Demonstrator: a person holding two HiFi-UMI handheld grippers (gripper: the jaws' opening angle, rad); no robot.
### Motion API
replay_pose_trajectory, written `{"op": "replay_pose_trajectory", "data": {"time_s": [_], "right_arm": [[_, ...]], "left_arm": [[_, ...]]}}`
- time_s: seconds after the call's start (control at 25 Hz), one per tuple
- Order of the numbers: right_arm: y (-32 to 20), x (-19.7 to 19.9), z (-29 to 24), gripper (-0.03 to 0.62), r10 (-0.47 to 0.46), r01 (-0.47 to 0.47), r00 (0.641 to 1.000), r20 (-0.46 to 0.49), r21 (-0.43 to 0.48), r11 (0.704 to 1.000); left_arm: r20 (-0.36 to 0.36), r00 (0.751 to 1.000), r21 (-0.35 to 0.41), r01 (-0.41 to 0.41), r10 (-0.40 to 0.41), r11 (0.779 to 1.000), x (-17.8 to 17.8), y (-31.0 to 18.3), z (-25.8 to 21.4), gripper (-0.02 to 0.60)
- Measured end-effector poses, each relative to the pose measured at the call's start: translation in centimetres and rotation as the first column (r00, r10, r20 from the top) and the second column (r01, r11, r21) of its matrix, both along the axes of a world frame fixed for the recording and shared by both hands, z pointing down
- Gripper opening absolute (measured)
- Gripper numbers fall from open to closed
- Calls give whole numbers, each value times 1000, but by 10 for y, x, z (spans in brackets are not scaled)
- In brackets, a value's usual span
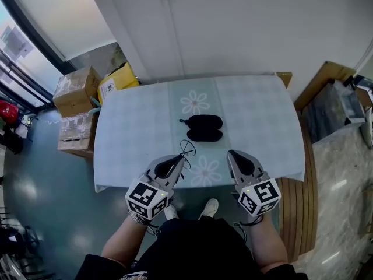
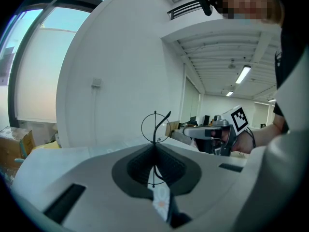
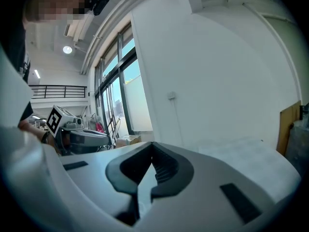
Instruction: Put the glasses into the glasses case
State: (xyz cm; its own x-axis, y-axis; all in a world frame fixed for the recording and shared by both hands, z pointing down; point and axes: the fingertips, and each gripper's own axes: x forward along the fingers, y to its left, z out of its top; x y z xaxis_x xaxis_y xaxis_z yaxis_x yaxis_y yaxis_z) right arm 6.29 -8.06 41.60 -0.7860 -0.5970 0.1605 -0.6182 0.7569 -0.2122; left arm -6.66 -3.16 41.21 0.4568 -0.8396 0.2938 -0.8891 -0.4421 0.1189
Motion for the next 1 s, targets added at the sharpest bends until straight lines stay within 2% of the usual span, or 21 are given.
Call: {"op": "replay_pose_trajectory", "data": {"time_s": [0.52,1.0], "right_arm": [[-20,10,-2,23,-55,56,998,21,-2,998],[-26,17,-5,23,-47,47,997,54,-2,999]], "left_arm": [[16,999,12,40,-40,999,18,-21,-5,29],[49,998,14,30,-31,999,26,-27,-7,29]]}}
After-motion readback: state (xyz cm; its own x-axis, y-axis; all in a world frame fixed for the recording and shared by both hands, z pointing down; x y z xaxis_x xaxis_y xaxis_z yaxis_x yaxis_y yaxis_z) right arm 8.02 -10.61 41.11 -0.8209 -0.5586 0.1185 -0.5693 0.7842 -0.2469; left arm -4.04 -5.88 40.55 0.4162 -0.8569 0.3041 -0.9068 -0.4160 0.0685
